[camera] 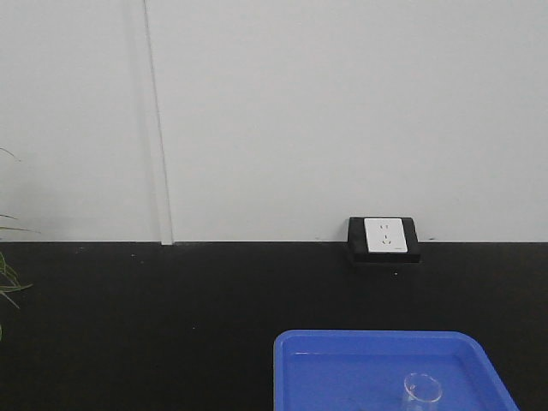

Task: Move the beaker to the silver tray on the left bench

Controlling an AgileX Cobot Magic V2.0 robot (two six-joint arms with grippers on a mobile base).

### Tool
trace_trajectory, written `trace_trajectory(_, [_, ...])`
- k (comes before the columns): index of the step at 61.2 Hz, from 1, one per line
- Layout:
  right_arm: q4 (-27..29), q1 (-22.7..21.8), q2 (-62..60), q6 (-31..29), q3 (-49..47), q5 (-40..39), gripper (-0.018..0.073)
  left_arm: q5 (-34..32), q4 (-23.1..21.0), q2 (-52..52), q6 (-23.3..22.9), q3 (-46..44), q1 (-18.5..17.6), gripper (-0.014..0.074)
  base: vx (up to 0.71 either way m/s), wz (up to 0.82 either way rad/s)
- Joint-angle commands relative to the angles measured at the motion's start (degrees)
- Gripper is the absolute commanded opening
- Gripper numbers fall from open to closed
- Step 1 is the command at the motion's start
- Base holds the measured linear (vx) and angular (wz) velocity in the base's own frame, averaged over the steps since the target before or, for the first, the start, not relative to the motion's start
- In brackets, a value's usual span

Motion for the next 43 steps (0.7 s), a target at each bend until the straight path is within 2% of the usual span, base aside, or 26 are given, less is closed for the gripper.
trace_trajectory(1, [-0.18, 0.04, -0.41, -0.2, 0.33, -4.62, -0.001, -4.52, -0.44, -0.4, -0.02, 1.13, 0.01, 0.0001, 0.0, 0.0])
trace_trajectory(43, [-0.18, 0.04, -0.41, -0.2, 0.33, -4.62, -0.001, -4.52, -0.44, -0.4, -0.02, 1.13, 0.01, 0.0001, 0.0, 0.0])
